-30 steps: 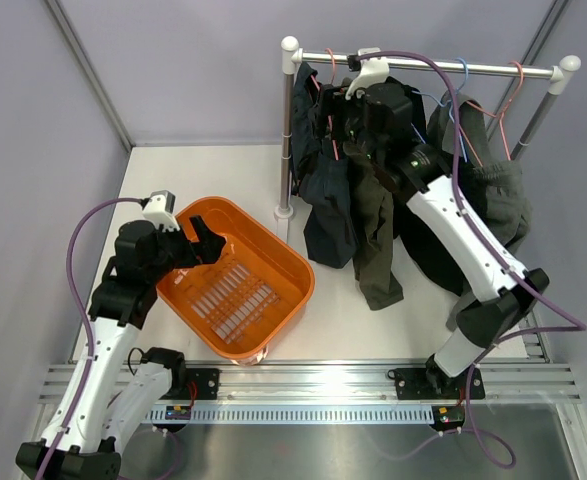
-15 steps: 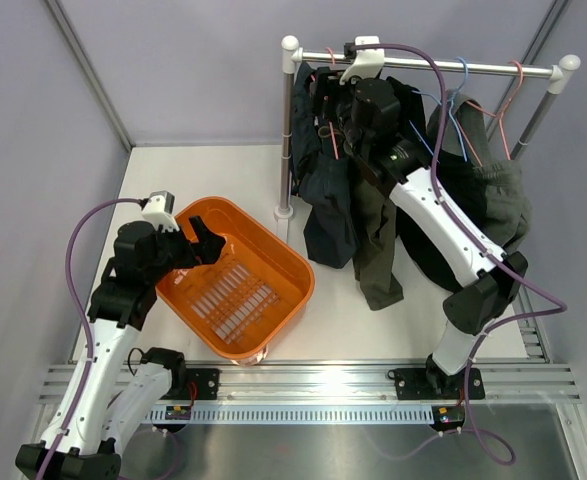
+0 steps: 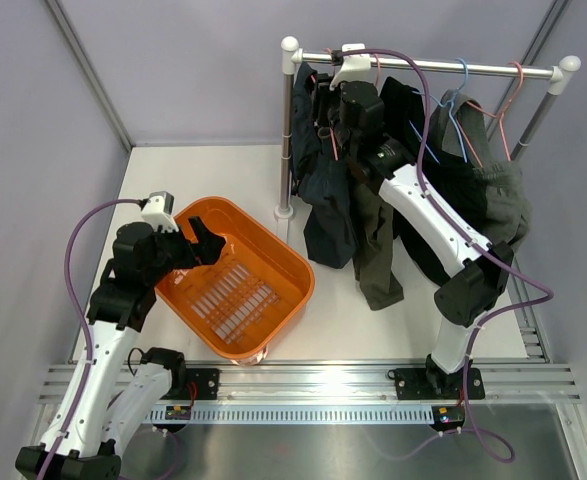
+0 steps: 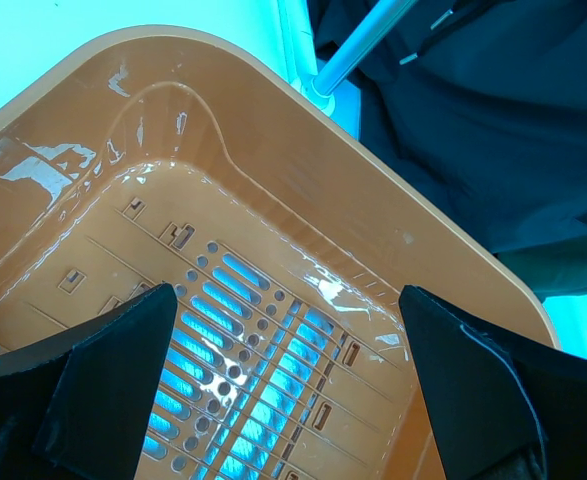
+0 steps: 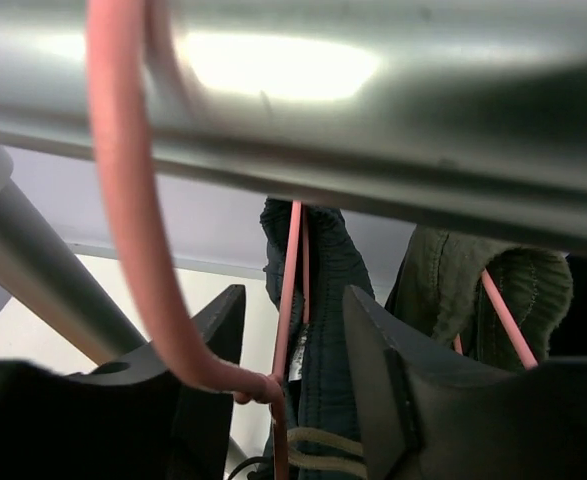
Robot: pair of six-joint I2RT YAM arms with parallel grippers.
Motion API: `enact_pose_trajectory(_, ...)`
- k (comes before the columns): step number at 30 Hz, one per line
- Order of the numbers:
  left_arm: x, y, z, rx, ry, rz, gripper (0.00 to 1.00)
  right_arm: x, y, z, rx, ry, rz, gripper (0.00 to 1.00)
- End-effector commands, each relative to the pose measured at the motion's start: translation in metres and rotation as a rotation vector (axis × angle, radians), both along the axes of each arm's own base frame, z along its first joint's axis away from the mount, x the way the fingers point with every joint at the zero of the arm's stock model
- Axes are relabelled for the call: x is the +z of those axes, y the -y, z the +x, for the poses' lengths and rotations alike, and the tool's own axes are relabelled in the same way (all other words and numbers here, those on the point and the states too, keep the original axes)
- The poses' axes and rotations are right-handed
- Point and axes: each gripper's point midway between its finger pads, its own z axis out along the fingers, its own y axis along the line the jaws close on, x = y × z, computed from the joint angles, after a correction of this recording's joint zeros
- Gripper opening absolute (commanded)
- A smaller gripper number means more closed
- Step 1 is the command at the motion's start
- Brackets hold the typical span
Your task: Remove the shorts from the hanger
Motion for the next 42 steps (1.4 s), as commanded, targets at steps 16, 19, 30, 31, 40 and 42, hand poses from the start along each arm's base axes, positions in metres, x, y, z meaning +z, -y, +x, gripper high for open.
enact_pose_trajectory(16,0.011,0.007,0.000,-0.040,0.047,-0.020,0.99,0.057,0.018,-0.022,-0.030,0.096,0.032,0.00)
enact_pose_trajectory(19,0.015,0.008,0.002,-0.050,0.056,-0.021,0.99,0.073,0.021,-0.037,0.002,0.110,0.044,0.00)
enact_pose_trajectory(30,0.040,0.023,0.009,-0.125,0.089,-0.058,0.99,0.111,0.043,-0.111,0.141,0.116,0.079,0.00)
enact_pose_trajectory(31,0.044,0.025,0.012,-0.133,0.096,-0.066,0.99,0.109,0.046,-0.120,0.154,0.099,0.075,0.00)
enact_pose_trajectory(40,0.109,0.067,0.018,-0.247,0.186,-0.077,0.99,0.074,0.061,-0.180,0.268,-0.044,0.059,0.00)
enact_pose_trajectory(42,0.123,0.083,0.020,-0.260,0.200,-0.069,0.99,0.064,0.063,-0.191,0.285,-0.072,0.062,0.00)
